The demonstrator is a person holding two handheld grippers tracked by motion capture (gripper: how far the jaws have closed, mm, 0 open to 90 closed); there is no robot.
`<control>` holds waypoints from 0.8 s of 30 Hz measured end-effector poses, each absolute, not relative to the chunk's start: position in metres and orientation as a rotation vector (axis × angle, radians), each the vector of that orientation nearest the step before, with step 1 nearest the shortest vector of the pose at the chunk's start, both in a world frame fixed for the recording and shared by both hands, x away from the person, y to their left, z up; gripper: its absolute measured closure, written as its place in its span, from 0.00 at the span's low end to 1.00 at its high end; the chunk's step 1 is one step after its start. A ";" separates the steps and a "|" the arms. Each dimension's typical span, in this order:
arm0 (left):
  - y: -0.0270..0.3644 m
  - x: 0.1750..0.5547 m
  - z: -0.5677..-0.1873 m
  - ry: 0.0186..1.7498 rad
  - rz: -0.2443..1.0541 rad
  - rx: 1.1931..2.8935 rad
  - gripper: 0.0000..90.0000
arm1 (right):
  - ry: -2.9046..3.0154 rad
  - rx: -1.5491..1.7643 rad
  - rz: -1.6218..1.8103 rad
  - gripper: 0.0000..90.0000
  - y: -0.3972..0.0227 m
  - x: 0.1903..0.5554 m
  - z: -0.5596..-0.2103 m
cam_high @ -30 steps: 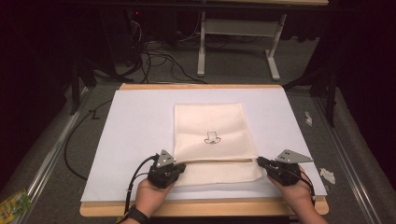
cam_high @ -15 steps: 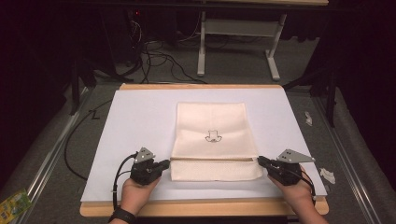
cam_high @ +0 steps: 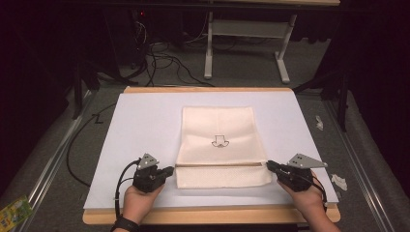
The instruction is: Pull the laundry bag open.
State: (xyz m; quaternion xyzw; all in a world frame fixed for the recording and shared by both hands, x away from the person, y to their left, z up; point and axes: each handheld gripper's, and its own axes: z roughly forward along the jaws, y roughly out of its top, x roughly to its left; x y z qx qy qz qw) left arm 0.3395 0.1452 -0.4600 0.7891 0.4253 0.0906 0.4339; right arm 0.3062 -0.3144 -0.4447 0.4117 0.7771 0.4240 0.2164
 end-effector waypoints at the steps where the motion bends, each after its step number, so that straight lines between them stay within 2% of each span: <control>1: 0.145 0.340 -0.460 1.061 0.228 1.963 0.97 | 2.153 1.141 1.175 0.96 -0.314 0.306 -0.445; 10: 0.143 0.339 -0.460 1.040 0.260 2.003 0.97 | 2.165 1.156 1.153 0.95 -0.313 0.307 -0.448; 14: 0.139 0.336 -0.461 0.995 0.246 2.034 0.97 | 2.192 1.166 1.143 0.94 -0.313 0.307 -0.453; 19: 0.139 0.340 -0.467 1.017 0.208 2.041 0.95 | 2.212 1.176 1.133 0.91 -0.313 0.307 -0.456; 20: 0.139 0.340 -0.467 1.017 0.208 2.041 0.93 | 2.212 1.176 1.133 0.91 -0.313 0.307 -0.456; 24: 0.141 0.339 -0.465 1.011 0.213 2.000 0.77 | 2.219 1.181 1.162 0.80 -0.314 0.308 -0.457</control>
